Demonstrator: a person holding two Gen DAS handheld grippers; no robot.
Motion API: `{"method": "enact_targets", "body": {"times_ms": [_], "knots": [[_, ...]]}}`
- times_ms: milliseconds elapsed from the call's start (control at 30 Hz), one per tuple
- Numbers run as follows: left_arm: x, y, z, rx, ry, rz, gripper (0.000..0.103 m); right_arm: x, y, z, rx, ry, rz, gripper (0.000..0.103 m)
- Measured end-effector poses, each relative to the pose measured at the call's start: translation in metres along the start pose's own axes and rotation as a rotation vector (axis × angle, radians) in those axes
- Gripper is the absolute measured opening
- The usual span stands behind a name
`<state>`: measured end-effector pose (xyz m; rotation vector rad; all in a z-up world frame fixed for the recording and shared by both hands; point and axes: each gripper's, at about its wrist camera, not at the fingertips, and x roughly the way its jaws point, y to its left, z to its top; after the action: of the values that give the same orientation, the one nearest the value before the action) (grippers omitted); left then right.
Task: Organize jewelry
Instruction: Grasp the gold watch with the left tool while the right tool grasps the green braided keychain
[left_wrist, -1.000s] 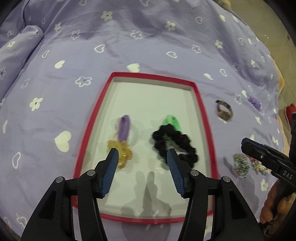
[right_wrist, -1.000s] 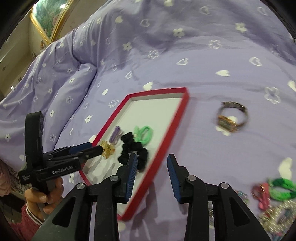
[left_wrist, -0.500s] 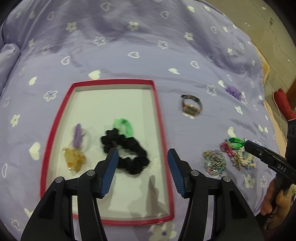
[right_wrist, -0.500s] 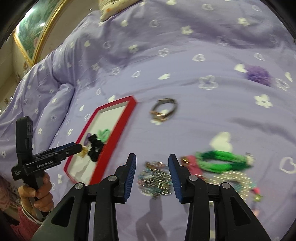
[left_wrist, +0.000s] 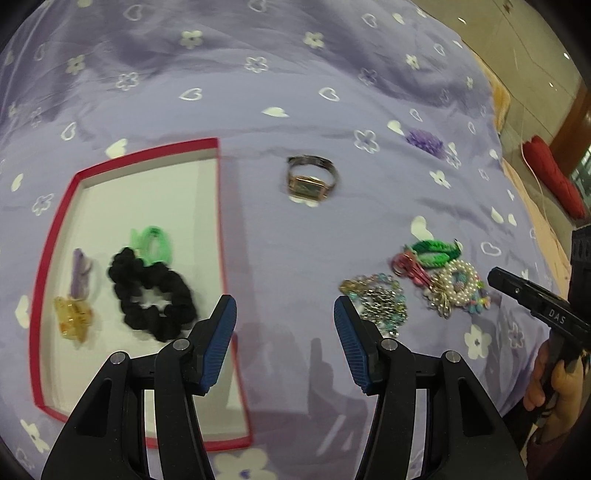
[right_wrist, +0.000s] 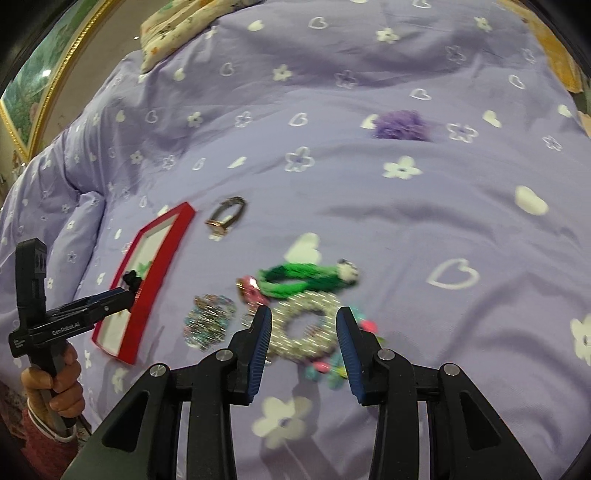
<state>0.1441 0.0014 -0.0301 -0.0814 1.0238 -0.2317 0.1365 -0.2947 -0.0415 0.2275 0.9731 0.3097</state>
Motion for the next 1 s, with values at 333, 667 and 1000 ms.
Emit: {"method": "enact_targets", "body": {"times_ms": [333,667,1000], "knots": [[0.014,-0.016,0.02,0.039,0.016,0.007,0.054,0.008,-0.01,0.011,-0.01,-0.003,-0.008,0.039],[0.042,-0.013,0.078,0.073,0.035,0.018,0.054,0.036,0.011,0.041,-0.197,0.077,-0.004,0.039],[0.102,-0.006,0.132,0.098,0.1,0.044,0.054,0.079,0.018,0.048,-0.4,0.228,-0.015,0.038]]}}
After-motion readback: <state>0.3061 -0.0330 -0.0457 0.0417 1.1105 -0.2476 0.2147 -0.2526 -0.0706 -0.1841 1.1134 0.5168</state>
